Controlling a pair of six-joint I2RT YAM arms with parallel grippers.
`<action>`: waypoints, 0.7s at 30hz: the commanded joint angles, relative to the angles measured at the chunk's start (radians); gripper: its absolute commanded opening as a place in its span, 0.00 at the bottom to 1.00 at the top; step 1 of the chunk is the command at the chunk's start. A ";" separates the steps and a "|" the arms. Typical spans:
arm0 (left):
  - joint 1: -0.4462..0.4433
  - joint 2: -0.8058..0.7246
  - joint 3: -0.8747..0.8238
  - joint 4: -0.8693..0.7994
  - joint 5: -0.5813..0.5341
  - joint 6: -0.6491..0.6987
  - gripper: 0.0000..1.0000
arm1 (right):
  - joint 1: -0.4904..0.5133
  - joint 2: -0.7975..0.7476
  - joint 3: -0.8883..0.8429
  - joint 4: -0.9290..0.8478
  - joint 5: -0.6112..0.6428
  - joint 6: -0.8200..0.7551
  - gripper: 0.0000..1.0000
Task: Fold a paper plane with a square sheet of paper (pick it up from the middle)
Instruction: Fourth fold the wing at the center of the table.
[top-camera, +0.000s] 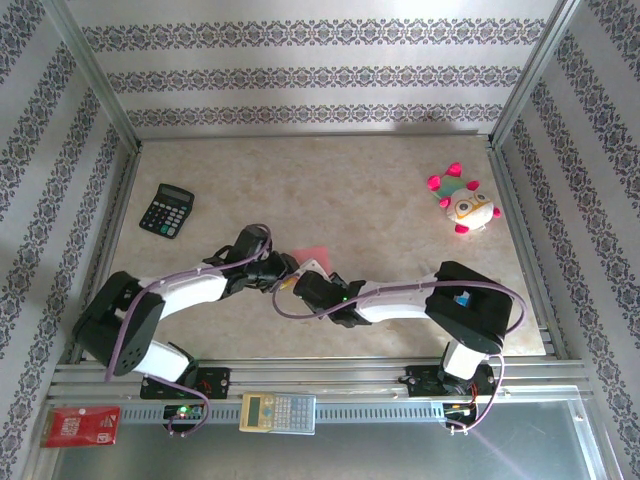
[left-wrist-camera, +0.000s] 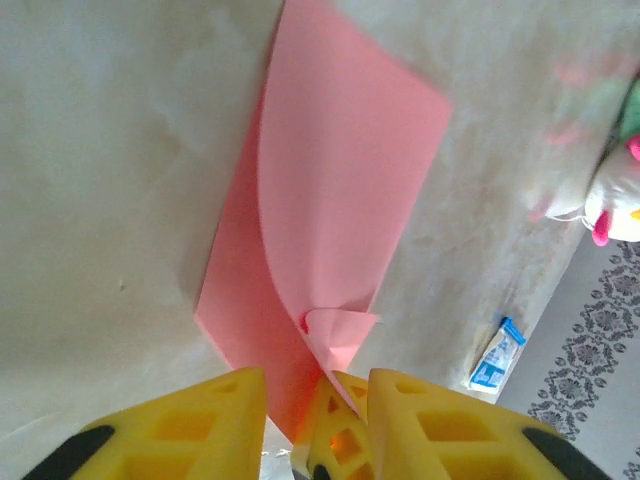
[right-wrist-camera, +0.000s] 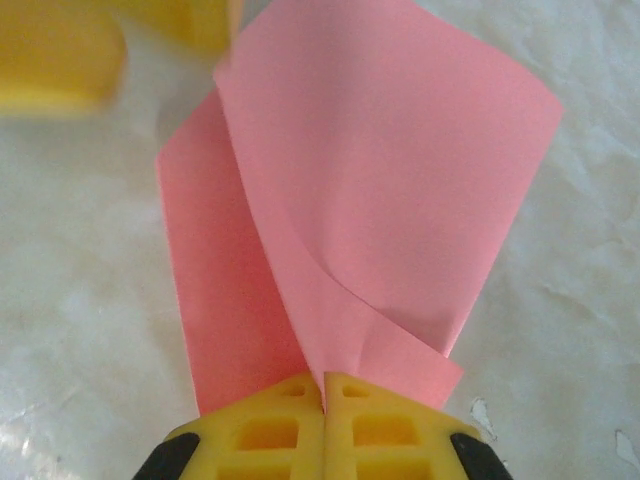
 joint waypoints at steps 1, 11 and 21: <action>0.042 -0.105 0.033 -0.134 -0.069 0.089 0.39 | -0.017 -0.062 -0.056 0.122 -0.075 -0.031 0.00; 0.049 -0.178 -0.016 -0.127 -0.051 0.112 0.34 | -0.086 -0.107 -0.199 0.391 -0.293 0.042 0.00; -0.035 -0.032 -0.019 0.016 0.008 0.088 0.20 | -0.127 -0.106 -0.301 0.588 -0.365 0.191 0.00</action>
